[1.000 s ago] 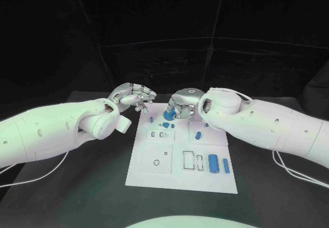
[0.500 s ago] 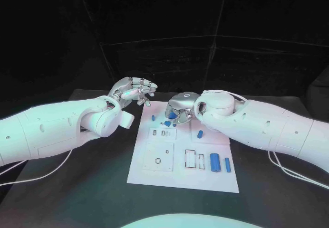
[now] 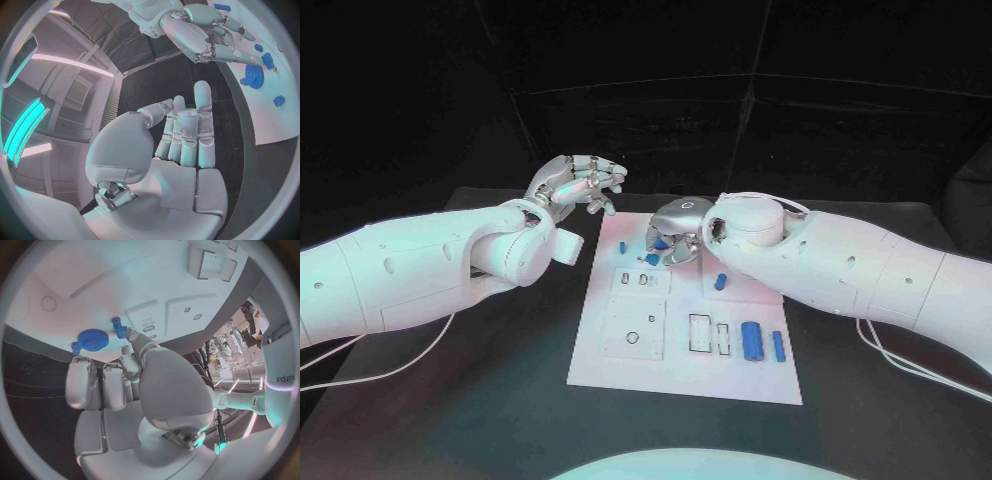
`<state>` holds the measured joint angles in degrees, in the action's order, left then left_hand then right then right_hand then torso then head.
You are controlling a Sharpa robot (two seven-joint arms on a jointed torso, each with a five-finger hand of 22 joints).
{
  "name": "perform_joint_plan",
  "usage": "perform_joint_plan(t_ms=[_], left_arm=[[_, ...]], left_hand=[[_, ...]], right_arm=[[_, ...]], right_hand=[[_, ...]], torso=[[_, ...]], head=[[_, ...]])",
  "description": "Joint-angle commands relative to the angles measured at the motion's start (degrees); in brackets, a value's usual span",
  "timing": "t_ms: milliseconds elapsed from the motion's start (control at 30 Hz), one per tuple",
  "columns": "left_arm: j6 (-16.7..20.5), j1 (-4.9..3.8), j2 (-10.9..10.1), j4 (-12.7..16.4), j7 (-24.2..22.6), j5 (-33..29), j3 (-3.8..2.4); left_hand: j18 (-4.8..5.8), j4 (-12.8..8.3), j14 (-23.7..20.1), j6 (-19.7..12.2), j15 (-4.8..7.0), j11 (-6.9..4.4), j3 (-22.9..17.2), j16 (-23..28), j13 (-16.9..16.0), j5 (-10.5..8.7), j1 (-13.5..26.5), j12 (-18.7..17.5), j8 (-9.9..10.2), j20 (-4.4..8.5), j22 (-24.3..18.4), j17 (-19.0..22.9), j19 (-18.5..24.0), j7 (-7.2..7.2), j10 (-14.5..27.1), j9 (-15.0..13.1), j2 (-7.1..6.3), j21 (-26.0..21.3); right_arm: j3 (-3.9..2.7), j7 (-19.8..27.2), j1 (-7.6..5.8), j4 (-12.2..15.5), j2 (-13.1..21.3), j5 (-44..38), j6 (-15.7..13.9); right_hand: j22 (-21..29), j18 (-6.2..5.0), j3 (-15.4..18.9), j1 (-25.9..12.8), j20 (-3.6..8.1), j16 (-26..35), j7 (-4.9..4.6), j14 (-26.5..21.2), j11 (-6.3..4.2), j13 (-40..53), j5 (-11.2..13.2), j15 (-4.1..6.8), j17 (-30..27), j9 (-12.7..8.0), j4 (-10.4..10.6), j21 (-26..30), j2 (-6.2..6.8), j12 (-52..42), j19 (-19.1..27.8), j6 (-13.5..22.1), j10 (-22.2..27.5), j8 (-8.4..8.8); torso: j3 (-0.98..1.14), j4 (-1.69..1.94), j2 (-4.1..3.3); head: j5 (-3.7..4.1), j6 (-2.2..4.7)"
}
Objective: Assemble the parts on the task board
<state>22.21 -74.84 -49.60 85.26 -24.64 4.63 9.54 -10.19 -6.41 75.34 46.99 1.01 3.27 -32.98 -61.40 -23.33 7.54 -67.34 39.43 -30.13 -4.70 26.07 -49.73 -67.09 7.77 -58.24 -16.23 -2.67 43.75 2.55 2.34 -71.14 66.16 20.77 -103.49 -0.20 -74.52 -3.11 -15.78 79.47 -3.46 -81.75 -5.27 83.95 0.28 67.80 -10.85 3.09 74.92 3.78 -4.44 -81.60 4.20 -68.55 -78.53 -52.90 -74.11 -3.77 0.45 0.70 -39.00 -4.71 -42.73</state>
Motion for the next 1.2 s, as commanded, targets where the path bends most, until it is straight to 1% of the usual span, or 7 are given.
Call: perform_joint_plan(t_ms=[33, 167, 367, 433, 633, 700, 1200], left_arm=[[1.0, -0.04, 0.0, 0.1, -2.3, -1.6, -0.02], [1.1, -0.04, 0.0, 0.1, -2.2, -1.7, -0.02], [1.1, -0.03, 0.1, 0.1, -2.1, -1.7, -0.02], [1.1, -0.03, 0.1, 0.1, -2.1, -1.7, -0.02], [1.1, -0.03, 0.1, 0.2, -2.2, -1.7, -0.02], [1.1, -0.03, 0.1, 0.2, -2.2, -1.7, -0.02], [1.0, -0.03, 0.3, 0.1, -2.0, -1.7, -0.02]], left_hand=[[-0.34, -0.3, -0.4, -0.1, -0.04, 0.06, -0.1, 0.3, 0.0, 0.15, -0.6, -0.3, 0.3, -0.26, -0.1, 0.0, -0.3, 0.38, 0.3, 0.1, 0.00, -0.2], [-0.34, -0.3, -0.4, -0.1, -0.04, 0.06, -0.1, 0.3, 0.0, 0.15, -0.6, -0.3, 0.3, -0.26, -0.1, 0.0, -0.3, 0.38, 0.3, 0.1, 0.00, -0.2], [-0.34, -0.4, -0.5, -0.1, -0.05, 0.08, -0.1, 0.4, 0.1, 0.14, -0.5, -0.3, 0.3, -0.27, -0.1, 0.2, -0.3, 0.41, 0.3, 0.1, -0.01, -0.2], [-0.34, -0.4, -0.5, -0.1, -0.05, 0.08, -0.1, 0.4, 0.1, 0.14, -0.5, -0.3, 0.3, -0.27, -0.1, 0.2, -0.3, 0.41, 0.3, 0.1, -0.01, -0.2], [-0.34, -0.4, -0.5, -0.1, -0.05, 0.08, -0.1, 0.4, 0.1, 0.14, -0.5, -0.3, 0.3, -0.27, -0.1, 0.2, -0.3, 0.41, 0.3, 0.1, -0.01, -0.2], [-0.34, -0.4, -0.5, -0.1, -0.05, 0.08, -0.1, 0.4, 0.1, 0.14, -0.5, -0.3, 0.3, -0.27, -0.1, 0.2, -0.3, 0.41, 0.3, 0.1, -0.01, -0.2], [-0.34, -0.4, -0.5, -0.1, -0.05, 0.08, -0.1, 0.4, 0.1, 0.14, -0.5, -0.3, 0.3, -0.27, -0.1, 0.2, -0.3, 0.41, 0.3, 0.1, -0.01, -0.2]], right_arm=[[0.00, 0.0, -0.06, -0.1, -0.4, -1.3, -1.0], [0.01, 0.1, 0.00, -0.4, -0.9, -1.3, -1.0], [0.01, -0.1, 0.11, -1.0, -1.3, -1.4, -0.6], [0.01, -0.1, 0.13, -1.4, -1.6, -1.4, -0.3], [0.01, -0.2, 0.30, -2.6, -2.4, -1.7, 0.5], [0.02, -0.2, 0.37, -3.0, -2.7, -1.9, 0.7], [0.02, 0.2, 0.84, -5.1, -4.2, -2.4, 0.1]], right_hand=[[-0.2, -0.53, -0.1, 0.0, 0.28, -0.2, -0.05, 3.4, -0.38, 0.2, 0.4, 0.50, 1.9, -0.1, -0.2, -0.1, 0.51, -0.3, -0.1, 0.6, -0.2, 0.30], [-0.2, -0.52, -0.1, 0.0, 0.30, -0.2, -0.03, 3.4, -0.39, 0.3, 0.4, 0.51, 1.9, 0.0, -0.2, -0.1, 0.45, -0.4, -0.1, 0.7, -0.3, 0.28], [-0.3, -0.50, -0.2, -0.1, 0.33, -0.2, -0.01, 3.4, -0.42, 0.4, 0.3, 0.54, 2.0, 0.0, -0.2, -0.2, 0.34, -0.5, -0.2, 0.7, -0.4, 0.23], [-0.4, -0.48, -0.3, -0.1, 0.36, -0.2, 0.01, 3.4, -0.45, 0.4, 0.3, 0.57, 2.0, 0.0, -0.2, -0.2, 0.23, -0.6, -0.2, 0.6, -0.5, 0.17], [-0.4, -0.49, -0.4, 0.0, 0.39, -0.2, 0.02, 3.4, -0.47, 0.5, 0.2, 0.59, 2.0, 0.1, -0.2, -0.2, 0.13, -0.6, -0.2, 0.6, -0.5, 0.10], [-0.3, -0.49, -0.4, 0.0, 0.40, -0.2, 0.02, 3.4, -0.48, 0.5, 0.2, 0.60, 2.0, 0.1, -0.2, -0.2, 0.11, -0.6, -0.2, 0.5, -0.5, 0.09], [-0.3, -0.50, -0.7, 0.2, 0.53, -0.2, 0.38, 3.4, -0.69, 0.5, 0.2, 0.75, 2.1, 0.0, -0.6, -0.2, 0.11, -0.5, -0.2, 1.1, -0.5, 0.21]], torso=[[-0.03, -0.02, -0.06], [-0.13, -0.01, -0.04], [-0.05, -0.10, -0.02], [-0.07, -0.05, 0.05], [-0.04, 0.06, 0.00], [-0.02, -0.01, 0.05], [-0.01, -0.06, 0.05]], head=[[-0.18, -0.08], [-0.19, -0.19], [-0.43, -0.38], [-0.40, -0.58], [-0.45, -0.67], [-0.49, -0.74], [-0.71, -0.99]])
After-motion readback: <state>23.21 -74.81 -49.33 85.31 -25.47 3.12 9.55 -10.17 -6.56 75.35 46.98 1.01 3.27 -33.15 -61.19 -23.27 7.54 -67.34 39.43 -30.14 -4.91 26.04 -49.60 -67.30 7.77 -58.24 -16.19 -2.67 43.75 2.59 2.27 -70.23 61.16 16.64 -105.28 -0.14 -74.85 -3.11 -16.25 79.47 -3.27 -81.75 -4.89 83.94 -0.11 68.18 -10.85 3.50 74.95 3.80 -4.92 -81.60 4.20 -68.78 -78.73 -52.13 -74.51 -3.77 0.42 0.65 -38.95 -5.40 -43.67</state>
